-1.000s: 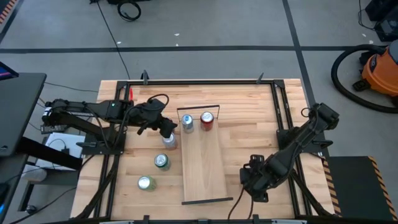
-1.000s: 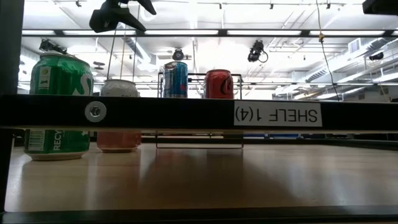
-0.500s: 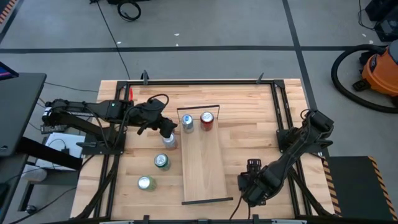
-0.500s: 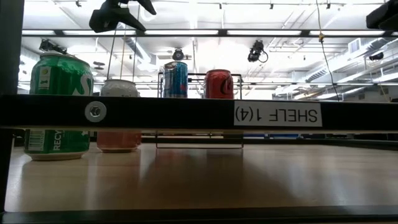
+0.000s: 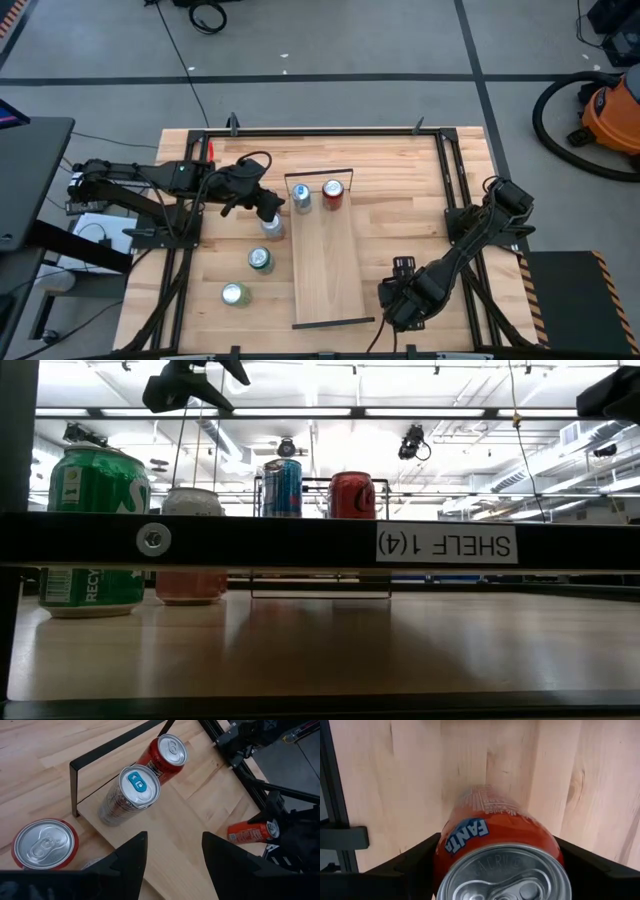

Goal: Place canned beverage on shelf
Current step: Put the bottom red soda can on the shelf

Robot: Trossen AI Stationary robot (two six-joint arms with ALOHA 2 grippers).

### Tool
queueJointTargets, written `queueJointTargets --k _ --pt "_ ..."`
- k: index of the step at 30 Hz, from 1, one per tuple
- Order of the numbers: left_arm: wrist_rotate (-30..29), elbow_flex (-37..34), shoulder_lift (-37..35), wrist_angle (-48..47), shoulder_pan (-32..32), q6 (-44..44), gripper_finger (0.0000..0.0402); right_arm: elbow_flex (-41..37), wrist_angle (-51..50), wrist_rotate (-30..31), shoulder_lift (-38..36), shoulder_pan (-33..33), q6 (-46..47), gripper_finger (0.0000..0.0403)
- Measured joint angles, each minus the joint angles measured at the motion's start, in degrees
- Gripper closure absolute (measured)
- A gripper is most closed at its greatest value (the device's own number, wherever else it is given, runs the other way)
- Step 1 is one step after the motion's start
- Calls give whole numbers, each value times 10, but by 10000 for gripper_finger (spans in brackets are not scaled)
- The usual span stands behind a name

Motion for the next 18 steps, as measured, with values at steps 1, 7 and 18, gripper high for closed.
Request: queueJointTargets --k 1,7,18 --pt "0 0 0 0 0 0 203 0 0 0 0 0 -3 86" --pt "0 0 0 -2 0 0 203 0 -29 -15 -12 -15 -32 86" --pt "0 0 0 -2 0 0 203 5 -54 -39 -58 -110 -147 85"
